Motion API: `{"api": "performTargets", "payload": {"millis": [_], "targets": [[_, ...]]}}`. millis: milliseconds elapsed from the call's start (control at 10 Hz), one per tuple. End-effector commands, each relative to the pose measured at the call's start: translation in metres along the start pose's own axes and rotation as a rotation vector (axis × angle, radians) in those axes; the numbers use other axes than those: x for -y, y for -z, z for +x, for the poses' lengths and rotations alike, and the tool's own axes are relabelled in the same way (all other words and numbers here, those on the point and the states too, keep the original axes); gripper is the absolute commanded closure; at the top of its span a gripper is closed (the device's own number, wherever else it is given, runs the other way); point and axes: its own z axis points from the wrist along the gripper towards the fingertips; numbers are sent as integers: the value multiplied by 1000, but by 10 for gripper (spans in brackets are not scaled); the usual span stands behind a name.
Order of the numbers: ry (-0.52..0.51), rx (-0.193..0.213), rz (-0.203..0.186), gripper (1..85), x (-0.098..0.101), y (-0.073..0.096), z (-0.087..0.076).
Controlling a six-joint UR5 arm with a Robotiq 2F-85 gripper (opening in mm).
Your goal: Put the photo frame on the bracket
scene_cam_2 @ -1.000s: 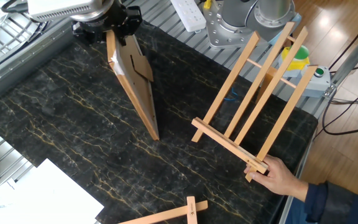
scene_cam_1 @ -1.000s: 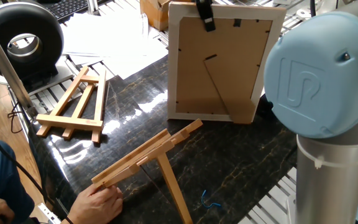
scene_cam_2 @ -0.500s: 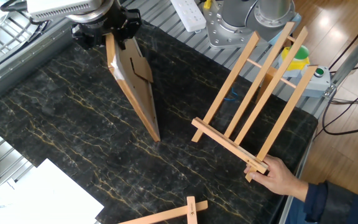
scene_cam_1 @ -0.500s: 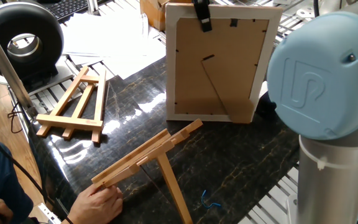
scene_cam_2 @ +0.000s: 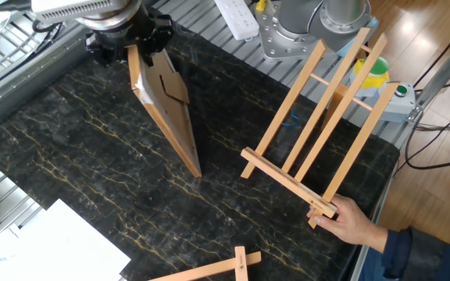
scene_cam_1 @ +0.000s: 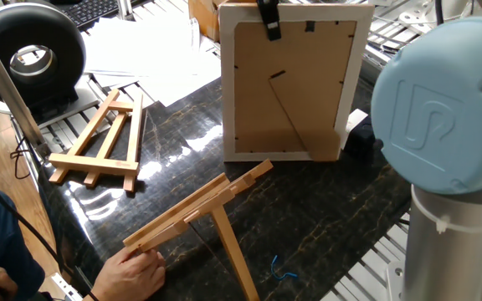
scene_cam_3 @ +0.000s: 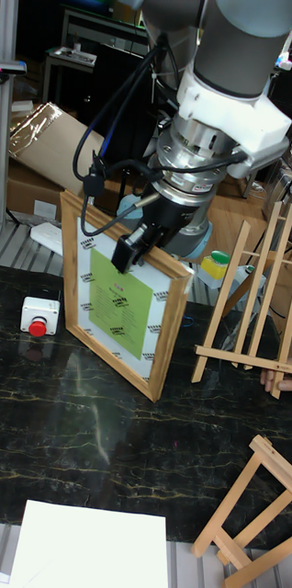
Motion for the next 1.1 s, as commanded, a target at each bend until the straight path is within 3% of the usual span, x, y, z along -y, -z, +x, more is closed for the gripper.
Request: {"api": "performTargets", "payload": {"millis": [0,500,1000], "targets": [[49,41,32,840,8,1,-10],[35,8,41,840,10,1,-2],[28,-79,23,840,6,2,21]]}}
